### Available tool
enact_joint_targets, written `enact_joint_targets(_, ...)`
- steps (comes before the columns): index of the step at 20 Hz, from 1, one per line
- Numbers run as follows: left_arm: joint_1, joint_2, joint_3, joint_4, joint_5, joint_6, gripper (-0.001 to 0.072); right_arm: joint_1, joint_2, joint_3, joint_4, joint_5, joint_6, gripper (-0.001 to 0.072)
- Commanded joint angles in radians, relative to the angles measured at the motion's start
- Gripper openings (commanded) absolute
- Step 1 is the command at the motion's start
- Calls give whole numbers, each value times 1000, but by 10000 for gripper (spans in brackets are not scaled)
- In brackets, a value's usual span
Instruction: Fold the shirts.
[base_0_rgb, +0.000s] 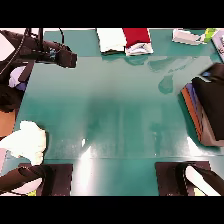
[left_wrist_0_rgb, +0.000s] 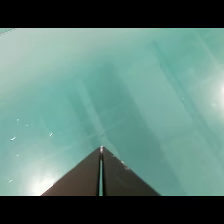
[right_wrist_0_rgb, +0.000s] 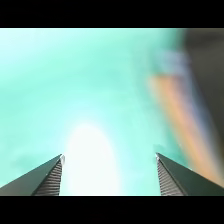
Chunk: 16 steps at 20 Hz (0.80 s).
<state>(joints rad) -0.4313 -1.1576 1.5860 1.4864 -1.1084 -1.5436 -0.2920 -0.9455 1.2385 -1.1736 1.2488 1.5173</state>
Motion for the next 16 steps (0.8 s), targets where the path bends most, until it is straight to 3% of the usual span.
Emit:
enact_joint_targets(1,0,1,0,23,-1,0,27,298,-45,-7,45,-71,0,565)
enact_joint_targets(2,0,1,0,23,-3,0,26,360,-68,-7,45,-82,0,528)
enact_joint_targets(3,0,1,0,22,1,0,27,408,-90,-7,45,-92,-1,386)
enact_joint_targets(5,0,1,0,21,12,0,26,480,-128,-7,45,-97,-1,25)
enact_joint_targets(16,0,2,0,21,25,0,27,532,-183,-5,48,-96,-1,20)
